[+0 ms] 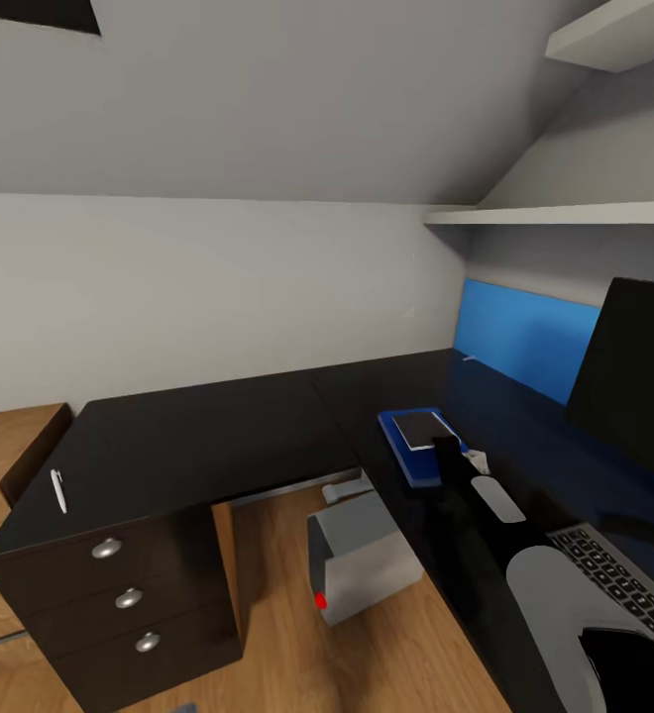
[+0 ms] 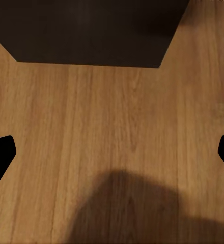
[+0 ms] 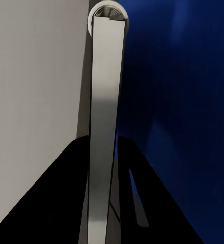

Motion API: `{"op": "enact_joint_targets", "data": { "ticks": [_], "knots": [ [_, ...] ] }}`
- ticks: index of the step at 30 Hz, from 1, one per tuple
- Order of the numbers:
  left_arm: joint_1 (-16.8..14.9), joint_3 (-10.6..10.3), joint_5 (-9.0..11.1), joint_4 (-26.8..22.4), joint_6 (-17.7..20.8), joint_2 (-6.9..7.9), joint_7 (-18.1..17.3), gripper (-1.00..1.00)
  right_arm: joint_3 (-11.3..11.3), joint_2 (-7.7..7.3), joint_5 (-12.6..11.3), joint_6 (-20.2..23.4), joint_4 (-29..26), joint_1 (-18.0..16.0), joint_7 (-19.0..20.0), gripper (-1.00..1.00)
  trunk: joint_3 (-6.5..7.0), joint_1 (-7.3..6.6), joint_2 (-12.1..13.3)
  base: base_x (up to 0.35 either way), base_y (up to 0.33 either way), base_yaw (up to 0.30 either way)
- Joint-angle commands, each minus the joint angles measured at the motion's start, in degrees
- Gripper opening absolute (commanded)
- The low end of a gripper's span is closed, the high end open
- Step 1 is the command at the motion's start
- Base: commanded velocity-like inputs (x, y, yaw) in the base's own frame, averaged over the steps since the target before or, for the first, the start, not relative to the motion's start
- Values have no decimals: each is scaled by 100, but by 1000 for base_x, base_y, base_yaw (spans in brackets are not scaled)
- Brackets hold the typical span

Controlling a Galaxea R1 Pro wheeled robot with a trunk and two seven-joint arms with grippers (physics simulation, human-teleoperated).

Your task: In the bedroom, organize the workspace by keeping the computer under the desk, ensuring the monitor is on the desk, placing the keyboard on the desk next to the monitor, placing the mouse on the desk next to the keyboard, moving the folder from the swivel chair onto the desk next to the mouse, stacking the notebook on top of the folder with the pen on top of the notebook, and positioning the swivel chair next to the desk.

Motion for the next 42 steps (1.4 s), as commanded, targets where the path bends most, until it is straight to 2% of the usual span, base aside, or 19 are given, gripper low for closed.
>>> {"op": "enact_joint_targets", "data": {
  "ticks": [1,42],
  "knots": [
    [-2,-22,49,-5,2,3,38,100,-26,2,-43,33,2,-3,24,-100,-6,0,-3,76,0,0],
    [-2,-16,49,1,6,1,46,100,-8,2,-34,33,-3,-3,24,-100,-6,0,-3,19,-5,0]
  ]
}}
